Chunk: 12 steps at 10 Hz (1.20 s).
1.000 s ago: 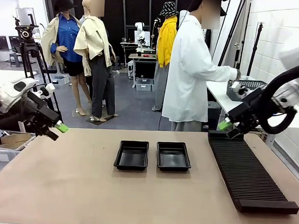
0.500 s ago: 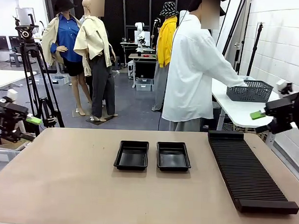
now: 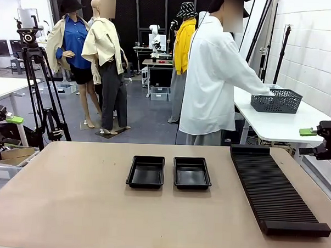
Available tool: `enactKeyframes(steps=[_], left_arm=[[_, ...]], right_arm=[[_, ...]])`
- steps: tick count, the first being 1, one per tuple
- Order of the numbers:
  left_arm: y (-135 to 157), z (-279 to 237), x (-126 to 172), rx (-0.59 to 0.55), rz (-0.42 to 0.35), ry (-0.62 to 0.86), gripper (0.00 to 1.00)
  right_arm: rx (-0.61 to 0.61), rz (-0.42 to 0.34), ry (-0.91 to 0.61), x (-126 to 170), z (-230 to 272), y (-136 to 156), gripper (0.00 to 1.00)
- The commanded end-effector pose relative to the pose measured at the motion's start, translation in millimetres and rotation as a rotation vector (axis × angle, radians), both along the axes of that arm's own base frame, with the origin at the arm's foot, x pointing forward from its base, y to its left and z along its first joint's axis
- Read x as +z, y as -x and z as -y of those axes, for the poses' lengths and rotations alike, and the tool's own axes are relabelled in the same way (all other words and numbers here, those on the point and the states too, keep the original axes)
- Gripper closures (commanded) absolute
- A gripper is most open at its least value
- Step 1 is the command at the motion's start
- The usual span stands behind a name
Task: Inspect and transfer BCBs to ESD trays.
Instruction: Pick up the Blank PCB from the PCB Rack and place it in the left ESD tray.
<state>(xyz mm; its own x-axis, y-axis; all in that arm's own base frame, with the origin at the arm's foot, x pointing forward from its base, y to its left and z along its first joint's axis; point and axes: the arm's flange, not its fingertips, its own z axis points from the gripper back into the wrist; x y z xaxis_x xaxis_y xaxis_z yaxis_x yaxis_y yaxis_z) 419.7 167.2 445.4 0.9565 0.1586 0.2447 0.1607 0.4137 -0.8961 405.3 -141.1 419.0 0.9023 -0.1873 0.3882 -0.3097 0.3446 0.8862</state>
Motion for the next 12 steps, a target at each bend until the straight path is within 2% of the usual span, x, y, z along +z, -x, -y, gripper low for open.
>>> enactKeyframes(steps=[1, 3, 4, 5, 12], left_arm=[[-6.2, 1.3, 0.5, -0.011, 0.022, 0.015, 0.0], [-6.9, -1.1, -1.4, 0.007, 0.041, 0.032, 0.0], [-5.6, 2.2, -0.4, -0.025, 0.103, 0.011, 0.0], [-3.8, 2.9, -0.7, -0.004, 0.001, 0.005, 0.0], [-3.8, 2.9, -0.7, -0.004, 0.001, 0.005, 0.0]], right_arm=[[0.006, 0.035, -0.069, -10.1, 5.1, -1.7, 0.0], [0.01, 0.047, -0.08, -8.5, 4.0, -1.7, 0.0], [-0.008, 0.079, -0.1, -3.0, 4.1, 1.1, 0.0], [0.0, 0.009, -0.059, -12.2, 6.2, 1.1, 0.0], [0.0, 0.009, -0.059, -12.2, 6.2, 1.1, 0.0]])
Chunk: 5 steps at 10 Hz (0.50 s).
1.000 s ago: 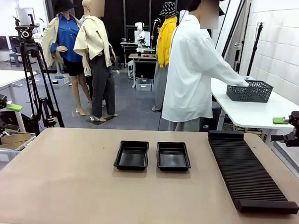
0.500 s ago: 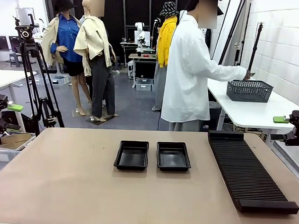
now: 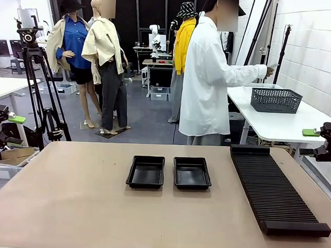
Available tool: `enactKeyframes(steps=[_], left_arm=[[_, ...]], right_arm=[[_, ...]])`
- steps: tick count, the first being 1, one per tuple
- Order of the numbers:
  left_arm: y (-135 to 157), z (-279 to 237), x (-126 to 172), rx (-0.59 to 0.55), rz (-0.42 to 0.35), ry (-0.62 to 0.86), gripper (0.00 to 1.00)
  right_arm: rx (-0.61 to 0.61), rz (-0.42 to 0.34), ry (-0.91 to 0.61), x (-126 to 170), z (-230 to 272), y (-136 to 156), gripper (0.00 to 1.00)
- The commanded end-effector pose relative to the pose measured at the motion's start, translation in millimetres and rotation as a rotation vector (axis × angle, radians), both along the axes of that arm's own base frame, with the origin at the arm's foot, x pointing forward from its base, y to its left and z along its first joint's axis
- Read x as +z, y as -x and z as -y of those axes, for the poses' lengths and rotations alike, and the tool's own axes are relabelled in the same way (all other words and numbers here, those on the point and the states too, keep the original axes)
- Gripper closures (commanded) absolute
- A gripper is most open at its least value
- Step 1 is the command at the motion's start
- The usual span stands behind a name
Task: Inspect and transfer BCBs to ESD trays.
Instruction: Pick up the Blank PCB from the PCB Rack and place it in the left ESD tray.
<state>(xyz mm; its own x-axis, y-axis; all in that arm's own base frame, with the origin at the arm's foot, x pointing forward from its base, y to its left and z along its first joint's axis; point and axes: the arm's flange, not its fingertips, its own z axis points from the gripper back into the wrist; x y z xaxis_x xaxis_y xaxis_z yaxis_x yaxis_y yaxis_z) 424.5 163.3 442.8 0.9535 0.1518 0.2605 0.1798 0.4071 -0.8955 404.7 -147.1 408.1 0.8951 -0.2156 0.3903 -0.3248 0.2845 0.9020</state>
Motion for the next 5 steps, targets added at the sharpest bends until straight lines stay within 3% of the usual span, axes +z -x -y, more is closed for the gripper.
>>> enactKeyframes(steps=[1, 5], left_arm=[[1.0, -0.9, 1.9, 0.005, -0.016, -0.001, 0.0], [1.0, -0.9, 1.9, 0.005, -0.016, -0.001, 0.0]], right_arm=[[0.002, -0.008, 0.009, -1.3, 0.2, 0.5, 0.0], [0.002, -0.008, 0.009, -1.3, 0.2, 0.5, 0.0]])
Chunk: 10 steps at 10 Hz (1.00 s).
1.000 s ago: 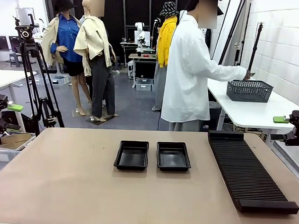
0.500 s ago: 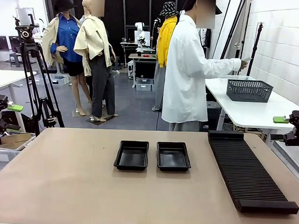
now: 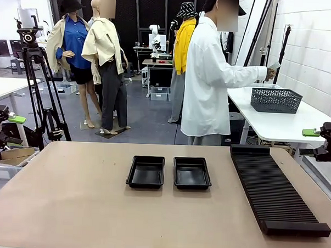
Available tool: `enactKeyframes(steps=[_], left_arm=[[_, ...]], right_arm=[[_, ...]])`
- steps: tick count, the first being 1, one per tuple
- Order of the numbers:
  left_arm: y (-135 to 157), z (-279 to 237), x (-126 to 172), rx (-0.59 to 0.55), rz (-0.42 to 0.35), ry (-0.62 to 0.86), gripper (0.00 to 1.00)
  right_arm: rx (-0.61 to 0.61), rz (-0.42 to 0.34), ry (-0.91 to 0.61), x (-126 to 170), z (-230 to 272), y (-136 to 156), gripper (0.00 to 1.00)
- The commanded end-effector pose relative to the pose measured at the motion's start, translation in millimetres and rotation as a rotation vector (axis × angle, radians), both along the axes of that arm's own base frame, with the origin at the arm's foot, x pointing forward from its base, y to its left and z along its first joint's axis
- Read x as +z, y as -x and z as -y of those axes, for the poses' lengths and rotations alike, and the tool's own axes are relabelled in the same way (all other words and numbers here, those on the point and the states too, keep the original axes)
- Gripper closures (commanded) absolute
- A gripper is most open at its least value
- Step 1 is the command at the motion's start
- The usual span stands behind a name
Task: Inspect and transfer BCBs to ESD trays.
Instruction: Pick up the Blank PCB from the PCB Rack and place it in the left ESD tray.
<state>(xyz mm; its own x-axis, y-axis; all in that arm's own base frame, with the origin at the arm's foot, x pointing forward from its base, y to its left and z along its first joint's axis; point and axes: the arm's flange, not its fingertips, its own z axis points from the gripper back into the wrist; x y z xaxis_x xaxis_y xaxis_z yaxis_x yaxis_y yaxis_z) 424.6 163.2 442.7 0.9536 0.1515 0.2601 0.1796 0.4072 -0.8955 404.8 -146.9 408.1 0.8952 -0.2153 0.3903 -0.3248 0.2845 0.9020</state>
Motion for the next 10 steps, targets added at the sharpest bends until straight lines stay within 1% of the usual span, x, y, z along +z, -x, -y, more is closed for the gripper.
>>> enactKeyframes(steps=[1, 10], left_arm=[[1.1, -1.1, 2.0, 0.005, -0.016, -0.001, 0.0], [1.1, -1.1, 2.0, 0.005, -0.016, -0.001, 0.0]], right_arm=[[0.002, -0.008, 0.009, -1.3, 0.4, 0.6, 0.0], [0.002, -0.008, 0.009, -1.3, 0.4, 0.6, 0.0]])
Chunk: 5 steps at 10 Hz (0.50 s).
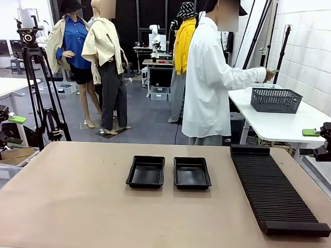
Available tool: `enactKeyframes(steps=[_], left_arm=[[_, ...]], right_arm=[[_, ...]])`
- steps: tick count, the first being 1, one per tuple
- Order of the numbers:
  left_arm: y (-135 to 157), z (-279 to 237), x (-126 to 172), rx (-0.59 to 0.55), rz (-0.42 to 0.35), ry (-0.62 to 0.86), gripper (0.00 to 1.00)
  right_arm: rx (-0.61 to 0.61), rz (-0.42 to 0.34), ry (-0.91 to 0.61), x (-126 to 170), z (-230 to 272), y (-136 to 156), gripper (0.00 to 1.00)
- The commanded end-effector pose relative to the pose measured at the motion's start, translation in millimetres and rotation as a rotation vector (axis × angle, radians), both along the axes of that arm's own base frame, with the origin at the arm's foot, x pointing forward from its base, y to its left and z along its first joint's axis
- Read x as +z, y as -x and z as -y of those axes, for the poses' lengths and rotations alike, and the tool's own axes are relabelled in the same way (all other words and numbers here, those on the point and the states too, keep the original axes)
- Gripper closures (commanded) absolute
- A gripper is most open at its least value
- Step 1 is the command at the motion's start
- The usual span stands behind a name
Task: Inspect and transfer BCBs to ESD trays.
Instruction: Pick up the Blank PCB from the PCB Rack and place it in the left ESD tray.
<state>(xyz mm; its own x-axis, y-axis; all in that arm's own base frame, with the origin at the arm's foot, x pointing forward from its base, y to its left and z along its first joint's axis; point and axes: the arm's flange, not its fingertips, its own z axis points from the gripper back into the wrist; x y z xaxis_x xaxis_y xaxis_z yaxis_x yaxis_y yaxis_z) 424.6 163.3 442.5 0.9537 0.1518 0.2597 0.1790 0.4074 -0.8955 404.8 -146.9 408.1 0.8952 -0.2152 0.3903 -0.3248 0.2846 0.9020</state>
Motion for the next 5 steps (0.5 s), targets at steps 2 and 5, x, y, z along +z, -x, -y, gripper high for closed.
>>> enactKeyframes(steps=[2, 5], left_arm=[[1.1, -0.9, 2.2, 0.005, -0.015, -0.001, 0.0], [1.1, -0.9, 2.2, 0.005, -0.015, -0.001, 0.0]], right_arm=[[0.002, -0.008, 0.009, -1.3, 0.4, 0.6, 0.0], [0.002, -0.008, 0.009, -1.3, 0.4, 0.6, 0.0]])
